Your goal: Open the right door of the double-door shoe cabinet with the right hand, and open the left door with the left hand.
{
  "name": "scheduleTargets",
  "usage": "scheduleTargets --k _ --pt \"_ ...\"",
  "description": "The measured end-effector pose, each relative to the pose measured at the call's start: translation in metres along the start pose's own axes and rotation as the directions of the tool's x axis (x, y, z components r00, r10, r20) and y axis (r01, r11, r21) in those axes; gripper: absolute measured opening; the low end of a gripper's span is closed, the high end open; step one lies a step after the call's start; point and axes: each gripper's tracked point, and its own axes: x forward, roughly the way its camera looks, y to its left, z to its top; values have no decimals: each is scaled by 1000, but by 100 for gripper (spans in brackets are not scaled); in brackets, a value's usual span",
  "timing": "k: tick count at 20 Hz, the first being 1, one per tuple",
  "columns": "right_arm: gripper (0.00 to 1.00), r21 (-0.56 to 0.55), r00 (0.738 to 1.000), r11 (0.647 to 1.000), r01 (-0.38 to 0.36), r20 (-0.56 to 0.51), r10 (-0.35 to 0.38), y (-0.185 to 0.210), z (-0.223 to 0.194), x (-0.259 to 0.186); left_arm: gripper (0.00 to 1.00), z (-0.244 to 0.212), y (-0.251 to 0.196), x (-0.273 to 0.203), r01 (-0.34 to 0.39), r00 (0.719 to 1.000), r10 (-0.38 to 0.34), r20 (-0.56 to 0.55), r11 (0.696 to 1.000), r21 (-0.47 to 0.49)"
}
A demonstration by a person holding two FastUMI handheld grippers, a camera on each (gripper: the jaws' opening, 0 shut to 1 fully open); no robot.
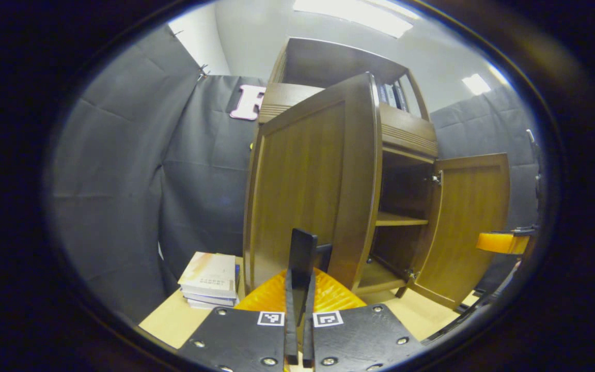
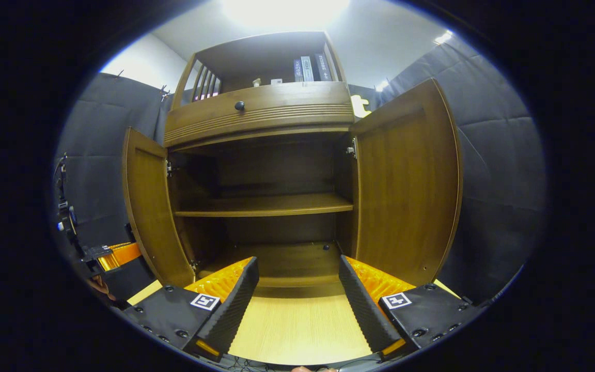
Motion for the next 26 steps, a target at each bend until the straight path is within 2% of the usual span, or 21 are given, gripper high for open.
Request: scheduleTargets --k 5,6,7,13,14,15,16,17,18,19,20,21,22,24,26 --pt "98 14 1000 1000 2 -4 -2 -1 2 0 5 3 19 -7 33 999 -33 14 999 18" --pt "94 19 1000 1000 8 -3 -8 -2 2 -2 5 2 25 -10 37 999 -37 13 999 26" --pt "98 19 1000 1000 15 -3 -15 -4 3 -2 5 3 34 -12 33 999 -34 12 999 34" --pt "98 -13 998 998 54 -16 -54 -15 6 -7 7 9 100 -24 -6 1000 6 31 1000 14" --pt "100 -19 998 998 60 -17 -61 -16 8 -7 7 10 110 -24 -3 999 3 34 1000 21" --pt "98 -25 998 998 66 -18 -66 -16 10 -6 7 13 118 -24 13 999 -14 37 1000 21" --pt "94 -31 997 997 70 -20 -70 -16 12 -5 2 16 125 -22 30 999 -31 38 999 15" --pt "94 -39 997 997 72 -21 -73 -15 15 -4 2 22 131 -21 47 998 -47 47 999 10" --pt "98 -49 997 996 75 -19 -76 -15 18 -3 7 27 137 -19 54 996 -55 63 998 8" --pt "100 -61 997 995 74 -12 -75 -13 23 -2 3 26 141 -16 60 997 -60 49 998 13" --pt "93 -71 997 995 76 -5 -77 -13 26 -1 5 26 142 -16 67 996 -68 55 998 20" --pt "93 -72 997 994 80 -6 -81 -14 29 -1 7 24 139 -14 77 995 -78 56 997 23" --pt "98 -69 996 994 86 -9 -87 -16 29 0 7 23 139 -12 79 995 -81 54 996 29" --pt "99 -60 994 993 104 -13 -105 -23 32 -1 5 24 142 -14 62 996 -64 56 998 32" --pt "100 -58 992 991 124 -6 -124 -33 36 -3 7 25 143 -26 42 997 -41 59 999 -11"
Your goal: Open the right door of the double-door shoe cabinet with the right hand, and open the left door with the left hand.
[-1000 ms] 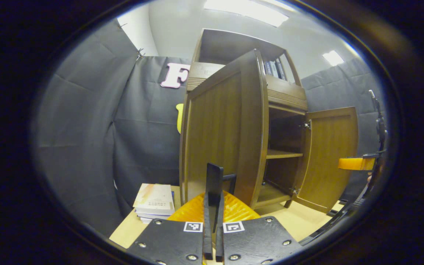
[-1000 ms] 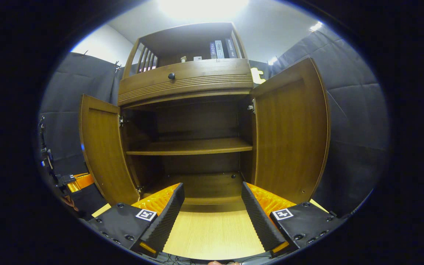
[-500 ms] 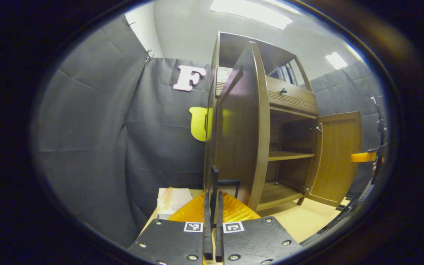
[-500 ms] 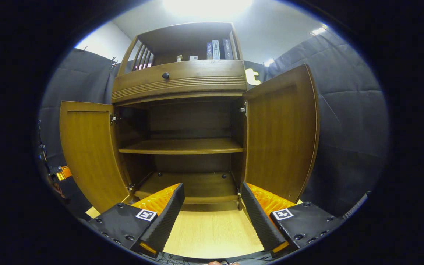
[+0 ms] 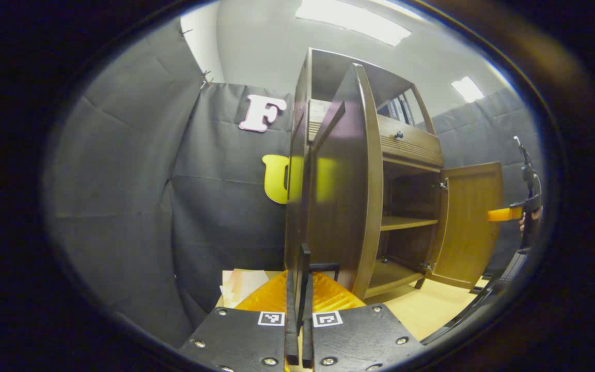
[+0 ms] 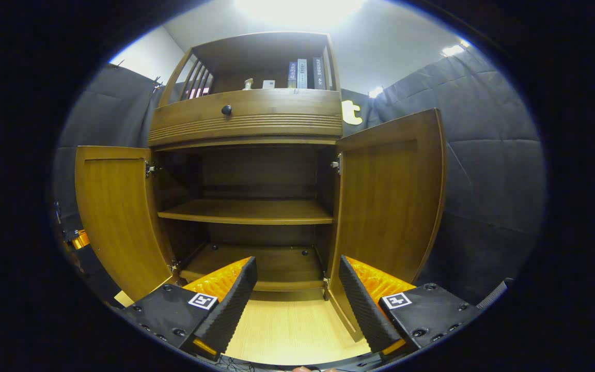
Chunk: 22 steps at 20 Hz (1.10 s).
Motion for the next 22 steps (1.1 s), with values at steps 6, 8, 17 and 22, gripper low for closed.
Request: scheduleTargets --k 6,8,17,22 --pt "100 6 1000 1000 8 19 -8 -23 -2 4 6 31 -9 -64 -124 992 124 12 992 24" --pt "99 -7 999 1000 -21 28 21 -23 -2 7 5 45 -20 -89 -165 986 164 20 986 17" --pt "99 -34 978 979 -201 52 202 -38 7 -6 65 81 -103 -121 -340 938 339 78 940 3" --pt "96 -16 965 967 -254 67 255 -67 6 -19 96 82 -167 -109 -388 917 387 99 922 -10"
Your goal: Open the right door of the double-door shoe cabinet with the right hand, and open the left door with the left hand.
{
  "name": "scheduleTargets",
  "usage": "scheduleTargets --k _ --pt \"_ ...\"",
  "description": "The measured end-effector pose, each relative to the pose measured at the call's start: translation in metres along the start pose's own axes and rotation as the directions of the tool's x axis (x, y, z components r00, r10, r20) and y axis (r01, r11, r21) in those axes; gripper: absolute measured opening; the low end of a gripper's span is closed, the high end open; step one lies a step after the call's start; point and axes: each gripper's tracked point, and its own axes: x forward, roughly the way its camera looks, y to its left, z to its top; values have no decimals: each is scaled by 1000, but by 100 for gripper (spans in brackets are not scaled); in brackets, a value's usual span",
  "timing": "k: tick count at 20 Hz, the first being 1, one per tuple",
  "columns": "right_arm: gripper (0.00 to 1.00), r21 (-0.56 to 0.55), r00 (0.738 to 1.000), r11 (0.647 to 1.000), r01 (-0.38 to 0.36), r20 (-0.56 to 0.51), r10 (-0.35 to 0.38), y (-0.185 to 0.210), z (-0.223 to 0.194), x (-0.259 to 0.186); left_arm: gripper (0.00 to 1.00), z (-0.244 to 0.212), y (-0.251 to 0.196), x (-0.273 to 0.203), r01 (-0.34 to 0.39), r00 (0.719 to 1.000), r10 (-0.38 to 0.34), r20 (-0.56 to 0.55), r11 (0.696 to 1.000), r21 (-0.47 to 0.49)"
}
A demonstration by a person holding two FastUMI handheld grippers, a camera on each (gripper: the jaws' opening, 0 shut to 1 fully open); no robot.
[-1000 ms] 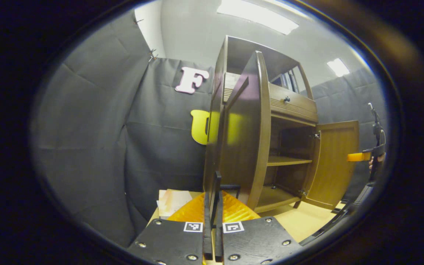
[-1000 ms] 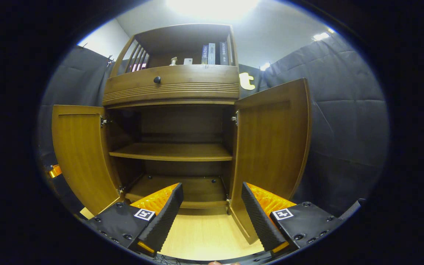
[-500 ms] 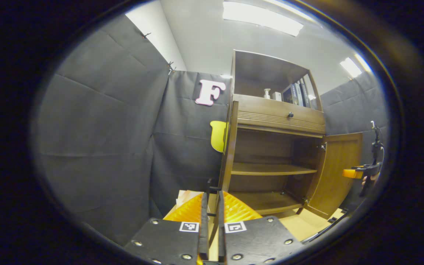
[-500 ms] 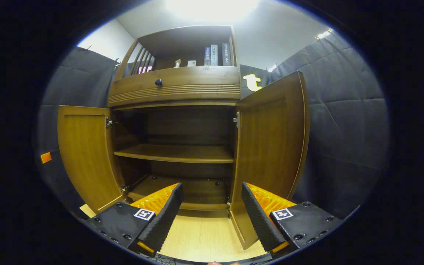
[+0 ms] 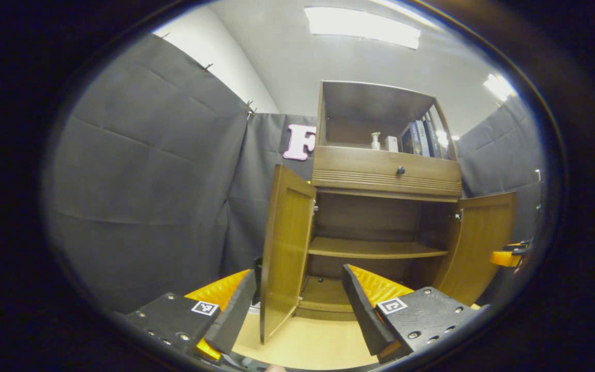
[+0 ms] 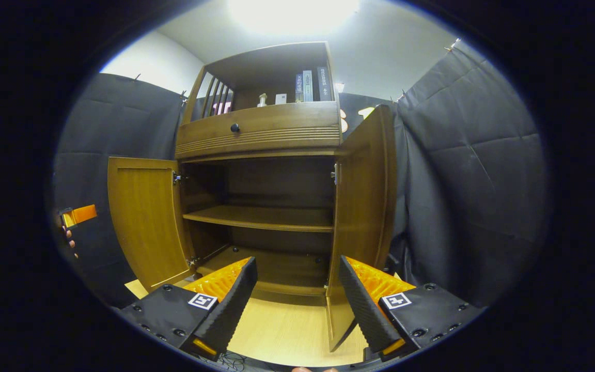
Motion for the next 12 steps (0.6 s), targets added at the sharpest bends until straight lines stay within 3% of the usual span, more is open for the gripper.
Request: scheduleTargets --k 8,11,12 --pt "97 52 999 998 -33 0 33 -24 -7 -12 96 -15 -85 -12 3 999 -4 -41 1000 -19" --pt "99 42 1000 999 -24 -13 25 -27 -16 -15 96 -20 -89 -8 8 998 -6 -59 1000 30" --pt "95 38 1000 999 -15 -27 16 -27 -19 -12 96 -21 -88 -5 5 998 -3 -62 999 36"
